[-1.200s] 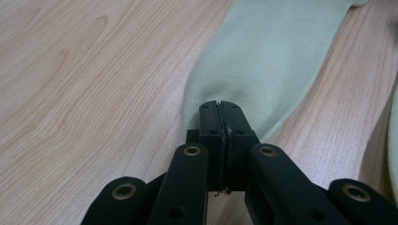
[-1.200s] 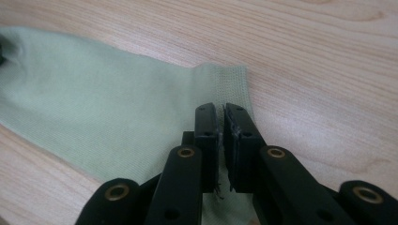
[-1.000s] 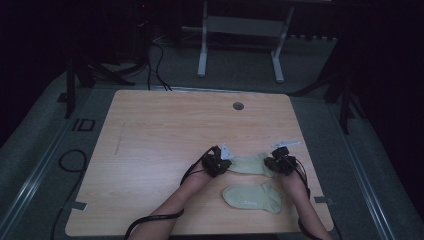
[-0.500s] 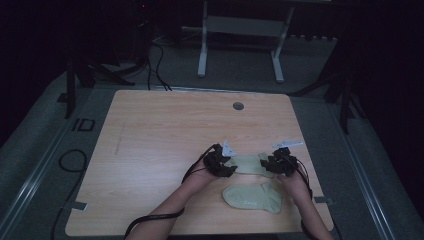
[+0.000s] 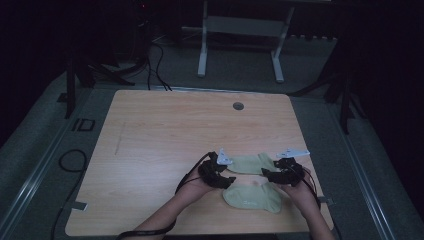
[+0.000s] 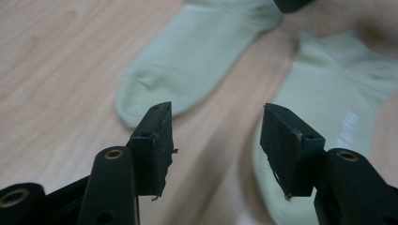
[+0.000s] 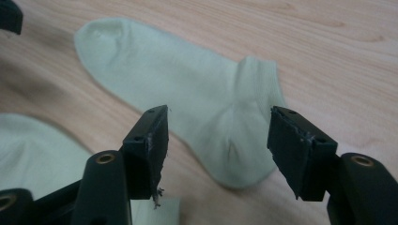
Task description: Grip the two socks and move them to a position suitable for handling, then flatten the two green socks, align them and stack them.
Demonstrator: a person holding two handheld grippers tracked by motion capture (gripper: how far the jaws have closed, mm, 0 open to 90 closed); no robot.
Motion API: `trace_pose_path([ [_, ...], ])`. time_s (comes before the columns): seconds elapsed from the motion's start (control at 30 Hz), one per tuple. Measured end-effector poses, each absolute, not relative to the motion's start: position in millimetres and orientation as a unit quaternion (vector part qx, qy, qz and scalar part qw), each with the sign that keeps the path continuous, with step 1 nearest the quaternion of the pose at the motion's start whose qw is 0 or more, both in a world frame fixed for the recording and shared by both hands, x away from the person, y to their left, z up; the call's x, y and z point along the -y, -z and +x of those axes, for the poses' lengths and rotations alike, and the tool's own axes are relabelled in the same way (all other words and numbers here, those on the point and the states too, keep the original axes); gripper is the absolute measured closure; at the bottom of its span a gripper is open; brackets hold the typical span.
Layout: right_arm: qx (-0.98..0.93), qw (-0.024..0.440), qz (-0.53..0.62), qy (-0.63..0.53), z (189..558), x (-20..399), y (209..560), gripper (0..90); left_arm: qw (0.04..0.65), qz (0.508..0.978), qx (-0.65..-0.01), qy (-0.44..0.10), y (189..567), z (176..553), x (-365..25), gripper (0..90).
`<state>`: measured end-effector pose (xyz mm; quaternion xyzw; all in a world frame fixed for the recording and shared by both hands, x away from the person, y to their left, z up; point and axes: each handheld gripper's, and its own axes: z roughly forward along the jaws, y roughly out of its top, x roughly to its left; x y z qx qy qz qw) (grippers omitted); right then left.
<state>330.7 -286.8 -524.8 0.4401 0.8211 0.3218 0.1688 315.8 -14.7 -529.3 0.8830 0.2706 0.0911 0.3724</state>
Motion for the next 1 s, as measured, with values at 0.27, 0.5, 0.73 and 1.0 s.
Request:
trace_pose_path([
  [0.27, -0.834, 0.139, 0.422, -0.326, 304, 299, 529, 48.2, 0.359, 0.891, -0.262, -0.085, 537, 294, 13, 44.1],
  [0.5, -0.861, 0.145, 0.399, -0.280, 279, 306, 545, 55.0, 0.341, 0.900, -0.260, -0.083, 546, 291, 13, 50.4],
  [0.73, -0.864, 0.138, 0.402, -0.270, 273, 308, 549, 69.1, 0.320, 0.909, -0.258, -0.068, 552, 292, 17, 61.7],
  [1.0, -0.863, 0.128, 0.403, -0.277, 271, 307, 549, 82.8, 0.318, 0.912, -0.252, -0.063, 554, 291, 24, 87.3],
])
